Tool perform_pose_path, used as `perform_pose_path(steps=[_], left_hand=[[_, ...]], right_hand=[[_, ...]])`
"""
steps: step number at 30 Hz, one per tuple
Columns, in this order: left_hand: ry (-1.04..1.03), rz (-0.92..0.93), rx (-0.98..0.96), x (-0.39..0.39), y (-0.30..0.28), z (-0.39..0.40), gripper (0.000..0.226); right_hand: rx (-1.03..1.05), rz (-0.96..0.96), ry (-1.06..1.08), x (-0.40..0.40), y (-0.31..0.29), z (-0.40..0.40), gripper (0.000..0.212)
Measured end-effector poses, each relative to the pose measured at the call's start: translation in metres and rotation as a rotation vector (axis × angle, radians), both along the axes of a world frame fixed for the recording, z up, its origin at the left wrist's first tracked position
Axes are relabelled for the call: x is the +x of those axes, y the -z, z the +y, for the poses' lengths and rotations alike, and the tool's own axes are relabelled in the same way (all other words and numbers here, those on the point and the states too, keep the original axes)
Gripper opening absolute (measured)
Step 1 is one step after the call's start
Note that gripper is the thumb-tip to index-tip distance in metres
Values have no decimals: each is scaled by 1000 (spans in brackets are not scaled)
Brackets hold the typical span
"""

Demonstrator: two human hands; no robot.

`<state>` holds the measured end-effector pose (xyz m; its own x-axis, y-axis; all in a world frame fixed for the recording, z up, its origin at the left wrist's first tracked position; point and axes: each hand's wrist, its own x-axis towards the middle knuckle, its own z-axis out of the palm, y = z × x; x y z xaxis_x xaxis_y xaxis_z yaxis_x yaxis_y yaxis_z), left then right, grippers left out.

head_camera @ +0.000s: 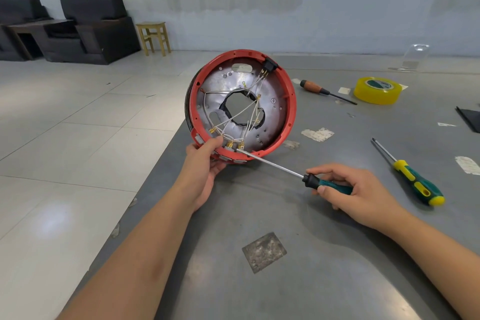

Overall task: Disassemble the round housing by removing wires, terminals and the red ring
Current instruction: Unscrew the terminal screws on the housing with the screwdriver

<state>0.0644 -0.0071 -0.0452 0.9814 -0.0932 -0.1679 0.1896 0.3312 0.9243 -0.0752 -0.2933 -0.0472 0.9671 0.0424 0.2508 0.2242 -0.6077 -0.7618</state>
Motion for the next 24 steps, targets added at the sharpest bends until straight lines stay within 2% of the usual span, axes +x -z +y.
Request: perform_pose_path(steps=[2,5,11,24], left_hand=[[27,-3,-62,-2,2,4,44],[69,-23,-94,-6,4,11,29],[110,-33,-101,-16,5,19,22],[96,-29,-90,-19,4,18,18]], right_hand=[[-21,1,14,0,-1,-1,37],[-50,-2,30,1,-2,-3,37],[-57,-34,80,2,-7,-4,41],[-88,46,107,5,-18,-6,42]])
